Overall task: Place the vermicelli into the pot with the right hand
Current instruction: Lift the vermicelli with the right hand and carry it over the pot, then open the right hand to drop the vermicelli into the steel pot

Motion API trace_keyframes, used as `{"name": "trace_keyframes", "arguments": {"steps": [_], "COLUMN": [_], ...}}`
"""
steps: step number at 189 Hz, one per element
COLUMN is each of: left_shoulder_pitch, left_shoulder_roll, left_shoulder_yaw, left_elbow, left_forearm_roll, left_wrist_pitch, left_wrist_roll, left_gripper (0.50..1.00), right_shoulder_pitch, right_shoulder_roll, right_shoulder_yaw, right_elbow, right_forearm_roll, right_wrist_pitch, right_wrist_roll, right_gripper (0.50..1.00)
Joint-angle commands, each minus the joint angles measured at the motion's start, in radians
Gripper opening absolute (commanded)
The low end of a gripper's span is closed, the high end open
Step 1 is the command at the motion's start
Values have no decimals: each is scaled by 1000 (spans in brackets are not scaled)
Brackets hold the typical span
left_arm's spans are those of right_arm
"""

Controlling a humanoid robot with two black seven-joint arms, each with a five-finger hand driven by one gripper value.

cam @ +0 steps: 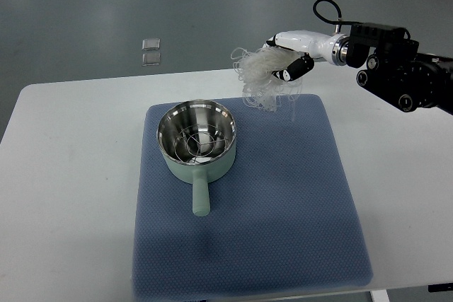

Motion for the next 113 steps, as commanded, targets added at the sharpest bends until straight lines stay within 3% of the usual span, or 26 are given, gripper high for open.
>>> {"name": "trace_keyframes", "arguments": {"steps": [1,30,63,113], "left_shoulder_pitch": [0,0,0,-2], "left_shoulder_roll": [0,0,0,0], "left_shoulder_yaw": [0,0,0,2], "left_elbow": [0,0,0,0], "left_forearm_roll": [0,0,0,0], "left_wrist_pitch": [0,0,0,0], "left_wrist_roll": [0,0,0,0], "left_gripper": [1000,1000,1000,1000], "right_shoulder_pitch": [59,115,129,73], "right_shoulder_roll": [-12,-18,1,83], "right_shoulder_yaw": [5,6,6,-11], "right_elbow": [47,95,225,242], "right_forearm_roll": [85,154,194,171], "right_wrist_pitch": [39,66,94,108], "right_wrist_roll": [1,1,39,62], "right_gripper": [500,500,500,500]}}
